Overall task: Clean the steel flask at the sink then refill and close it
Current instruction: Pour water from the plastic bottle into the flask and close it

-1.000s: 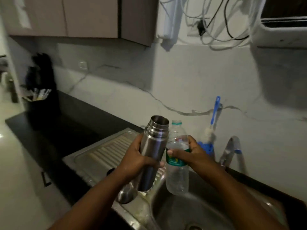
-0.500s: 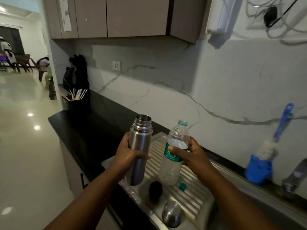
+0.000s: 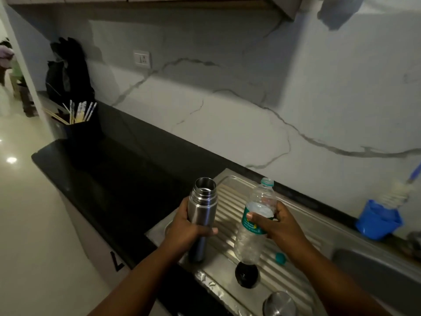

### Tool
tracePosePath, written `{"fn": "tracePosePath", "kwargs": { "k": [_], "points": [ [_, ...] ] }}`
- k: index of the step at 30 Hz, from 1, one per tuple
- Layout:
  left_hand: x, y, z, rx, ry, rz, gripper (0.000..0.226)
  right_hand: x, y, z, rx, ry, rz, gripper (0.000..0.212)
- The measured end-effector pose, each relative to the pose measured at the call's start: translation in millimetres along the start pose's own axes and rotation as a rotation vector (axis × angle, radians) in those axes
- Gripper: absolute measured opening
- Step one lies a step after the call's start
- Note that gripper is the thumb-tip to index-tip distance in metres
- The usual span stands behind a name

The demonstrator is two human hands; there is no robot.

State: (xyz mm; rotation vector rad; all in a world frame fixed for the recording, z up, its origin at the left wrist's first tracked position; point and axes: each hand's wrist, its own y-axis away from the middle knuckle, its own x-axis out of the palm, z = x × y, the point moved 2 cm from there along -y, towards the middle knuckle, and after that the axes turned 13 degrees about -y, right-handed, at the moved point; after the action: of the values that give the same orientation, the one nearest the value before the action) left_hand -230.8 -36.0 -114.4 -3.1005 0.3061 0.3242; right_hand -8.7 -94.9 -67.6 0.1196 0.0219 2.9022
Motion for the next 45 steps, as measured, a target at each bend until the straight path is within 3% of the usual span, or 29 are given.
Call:
{"fn": "tracePosePath", "kwargs": {
  "k": [6, 13, 15, 16, 17, 19, 21, 22, 24, 26, 28, 30, 32, 34, 36, 38, 42, 45],
  "points": [
    [2, -7, 11, 0.027, -0.024, 0.060, 0.088, 6, 2, -8, 0.026, 0.034, -0.034, 0.044],
    [0, -7, 8, 0.048, -0.178, 0.131, 0.091, 1, 10, -6, 0.034, 0.028, -0.061, 0.050],
    [2, 2, 4, 0.035, -0.230, 0.078, 0.101, 0, 12, 0, 0.018, 0.013, -0.056, 0.048],
    [1, 8, 1, 0.052, -0.308, -0.028, 0.113, -1, 12, 4, 0.014, -0.002, -0.054, 0.050],
    [0, 14, -8, 0.151, -0.411, -0.180, 0.120, -1, 13, 7, 0.015, -0.018, -0.059, 0.053],
    [1, 28, -32, 0.640, -0.544, -0.504, 0.111, -4, 13, 12, 0.003, -0.044, -0.076, 0.059],
    [12, 44, -57, 1.088, -0.525, -0.601, 0.087, -5, 14, 18, -0.030, -0.041, -0.085, 0.061],
    [21, 50, -68, 1.168, -0.511, -0.556, 0.078, -5, 13, 22, -0.049, -0.045, -0.084, 0.058],
    [45, 54, -85, 1.042, -0.526, -0.329, 0.080, -4, 13, 29, -0.059, -0.080, -0.069, 0.054],
    [72, 48, -85, 0.638, -0.444, -0.025, 0.095, -5, 11, 34, -0.037, -0.114, -0.039, 0.058],
    [92, 37, -78, 0.316, -0.188, 0.180, 0.091, -11, 9, 34, 0.048, -0.126, 0.058, 0.076],
    [102, 25, -70, 0.172, -0.032, 0.222, 0.074, -25, 3, 29, 0.145, -0.171, 0.114, 0.084],
    [103, 22, -66, 0.130, 0.012, 0.225, 0.057, -48, -4, 20, 0.194, -0.085, 0.014, 0.064],
    [105, 22, -59, 0.084, -0.016, 0.214, 0.053, -72, -9, 0, 0.146, 0.267, -0.081, 0.031],
    [107, 25, -52, 0.046, -0.038, 0.199, 0.053, -95, -13, -33, 0.127, 0.632, -0.022, 0.010],
    [109, 28, -48, 0.007, -0.031, 0.202, 0.056, -105, -11, -65, 0.158, 0.830, 0.062, 0.010],
    [111, 32, -42, -0.032, -0.040, 0.206, 0.059, -104, -10, -99, 0.068, 1.102, 0.072, 0.035],
    [110, 32, -38, -0.067, -0.073, 0.216, 0.057, -99, -15, -109, 0.057, 1.080, 0.086, 0.031]
  ]
}}
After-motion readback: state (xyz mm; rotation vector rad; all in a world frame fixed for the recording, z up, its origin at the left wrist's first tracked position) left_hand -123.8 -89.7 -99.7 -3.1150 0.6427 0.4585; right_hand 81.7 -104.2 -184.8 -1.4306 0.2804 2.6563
